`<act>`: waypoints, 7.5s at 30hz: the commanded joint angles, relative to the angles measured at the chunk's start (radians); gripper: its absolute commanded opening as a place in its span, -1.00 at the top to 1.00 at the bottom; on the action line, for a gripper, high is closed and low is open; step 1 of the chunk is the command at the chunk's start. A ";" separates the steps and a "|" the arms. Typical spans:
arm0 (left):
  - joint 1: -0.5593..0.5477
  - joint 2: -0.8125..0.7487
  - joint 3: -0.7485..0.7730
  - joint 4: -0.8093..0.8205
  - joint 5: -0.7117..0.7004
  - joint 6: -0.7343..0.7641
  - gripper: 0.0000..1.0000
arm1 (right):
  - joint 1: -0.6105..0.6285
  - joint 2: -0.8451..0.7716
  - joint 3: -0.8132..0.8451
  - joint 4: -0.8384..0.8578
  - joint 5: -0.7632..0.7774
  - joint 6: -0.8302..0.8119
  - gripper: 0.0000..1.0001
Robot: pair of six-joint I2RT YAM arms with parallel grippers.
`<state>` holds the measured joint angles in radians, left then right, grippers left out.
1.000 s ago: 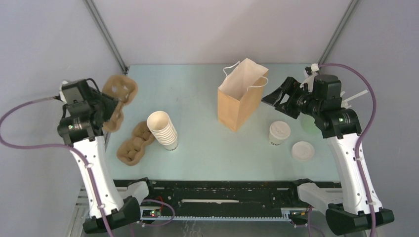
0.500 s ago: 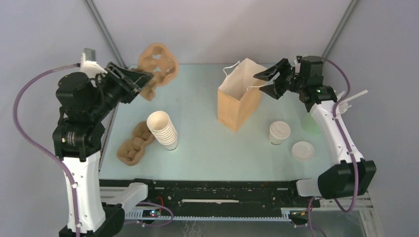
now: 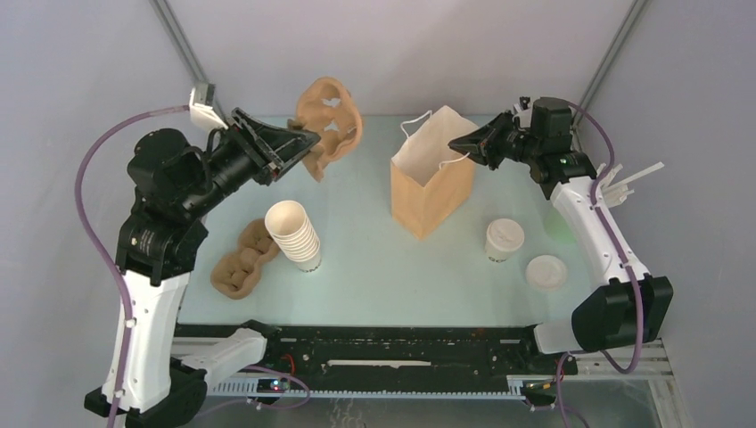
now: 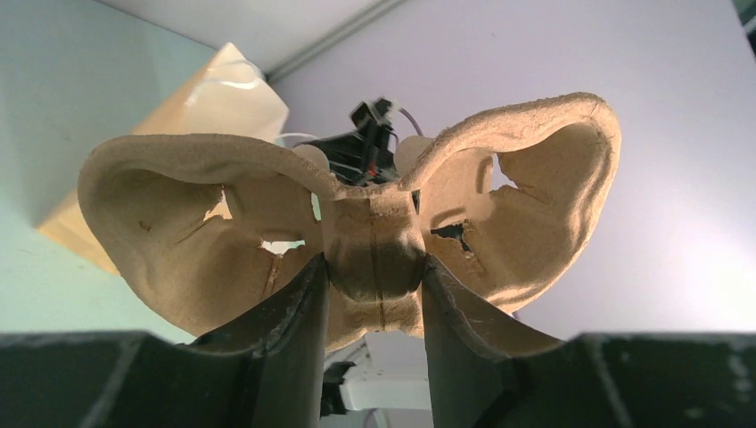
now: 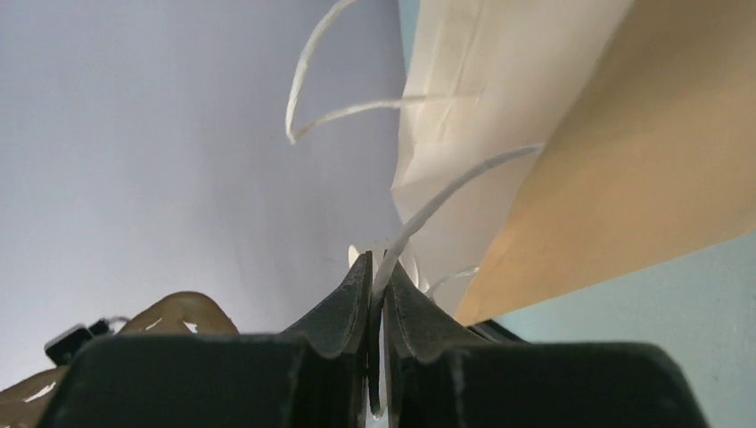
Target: Pack the takeout coffee
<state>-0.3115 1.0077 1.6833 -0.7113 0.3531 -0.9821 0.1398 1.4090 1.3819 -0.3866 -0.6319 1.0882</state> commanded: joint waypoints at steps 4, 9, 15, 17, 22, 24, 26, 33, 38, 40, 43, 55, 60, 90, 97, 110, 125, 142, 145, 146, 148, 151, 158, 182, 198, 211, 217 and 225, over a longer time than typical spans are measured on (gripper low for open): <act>-0.121 0.069 0.007 0.152 0.051 -0.168 0.25 | 0.102 -0.131 0.006 0.030 -0.091 0.003 0.73; -0.196 0.074 -0.071 0.336 0.067 -0.326 0.25 | 0.227 -0.202 -0.042 0.086 -0.004 0.042 0.74; -0.243 0.089 -0.098 0.331 0.025 -0.339 0.25 | 0.305 -0.217 -0.108 0.087 0.006 0.025 0.78; -0.254 0.096 -0.095 0.330 0.014 -0.337 0.25 | 0.318 -0.238 -0.140 0.124 0.005 0.038 0.80; -0.270 0.113 -0.054 0.270 -0.017 -0.302 0.25 | 0.346 -0.252 -0.155 0.165 0.009 0.049 0.80; -0.271 0.116 -0.035 0.231 -0.031 -0.278 0.26 | 0.356 -0.242 -0.163 0.208 -0.006 0.075 0.80; -0.272 0.117 -0.026 0.210 -0.040 -0.262 0.26 | 0.364 -0.233 -0.176 0.259 -0.022 0.107 0.81; -0.277 0.123 -0.012 0.170 -0.079 -0.237 0.25 | 0.368 -0.198 -0.210 0.479 -0.066 0.232 0.81; -0.277 0.148 0.022 0.139 -0.101 -0.215 0.25 | 0.366 -0.156 -0.211 0.557 -0.100 0.274 0.82; -0.278 0.150 0.015 0.123 -0.111 -0.208 0.25 | 0.355 -0.172 -0.238 0.527 -0.097 0.248 0.82; -0.280 0.157 -0.006 0.114 -0.117 -0.213 0.25 | 0.326 -0.239 -0.339 0.494 -0.078 0.222 0.82; -0.422 0.240 0.000 0.086 -0.291 -0.329 0.26 | 0.235 -0.369 -0.514 0.450 -0.093 0.177 0.83; -0.460 0.269 0.002 0.160 -0.334 -0.397 0.26 | 0.225 -0.375 -0.514 0.457 -0.102 0.181 0.84; -0.521 0.204 -0.041 0.198 -0.412 -0.364 0.28 | 0.206 -0.434 -0.475 0.361 -0.065 0.115 0.84; -0.530 0.213 -0.065 0.216 -0.221 -0.503 0.29 | 0.185 -0.418 -0.475 0.377 -0.082 0.112 0.85; -0.485 0.179 -0.319 0.431 -0.146 -0.645 0.30 | 0.162 -0.451 -0.475 0.334 -0.093 0.094 0.84; -0.414 0.144 -0.355 0.299 -0.197 -0.503 0.30 | 0.147 -0.467 -0.475 0.319 -0.097 0.091 0.83; -0.419 0.182 -0.307 0.164 -0.318 -0.355 0.32 | 0.148 -0.467 -0.475 0.339 -0.103 0.103 0.81; -0.430 0.179 -0.288 0.109 -0.382 -0.371 0.36 | 0.160 -0.478 -0.475 0.358 -0.072 0.107 0.82; -0.432 0.183 -0.274 0.072 -0.401 -0.384 0.36 | 0.166 -0.483 -0.468 0.351 -0.056 0.098 0.82; -0.443 0.205 -0.253 0.030 -0.414 -0.411 0.33 | 0.186 -0.489 -0.447 0.313 -0.018 0.063 0.82; -0.469 0.247 -0.214 -0.039 -0.427 -0.441 0.32 | 0.207 -0.496 -0.441 0.299 0.015 0.037 0.81; -0.490 0.323 -0.117 -0.225 -0.478 -0.460 0.28 | 0.215 -0.481 -0.440 0.252 0.002 -0.014 0.81; -0.559 0.589 0.163 -0.458 -0.546 -0.490 0.17 | 0.148 -0.510 -0.442 0.073 -0.037 -0.136 0.80; -0.567 0.604 0.217 -0.509 -0.608 -0.532 0.05 | 0.141 -0.525 -0.442 0.084 -0.034 -0.133 0.79; -0.565 0.646 0.250 -0.559 -0.623 -0.576 0.07 | 0.144 -0.522 -0.442 0.099 -0.038 -0.132 0.79; -0.565 0.646 0.254 -0.565 -0.635 -0.585 0.01 | 0.144 -0.517 -0.441 0.115 -0.043 -0.126 0.79; -0.563 0.615 0.307 -0.564 -0.654 -0.533 -0.62 | 0.140 -0.516 -0.440 0.118 -0.053 -0.129 0.79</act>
<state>-0.8730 1.6562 1.9083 -1.2633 -0.2428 -1.5406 0.2829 0.9039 0.9066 -0.3027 -0.6647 0.9703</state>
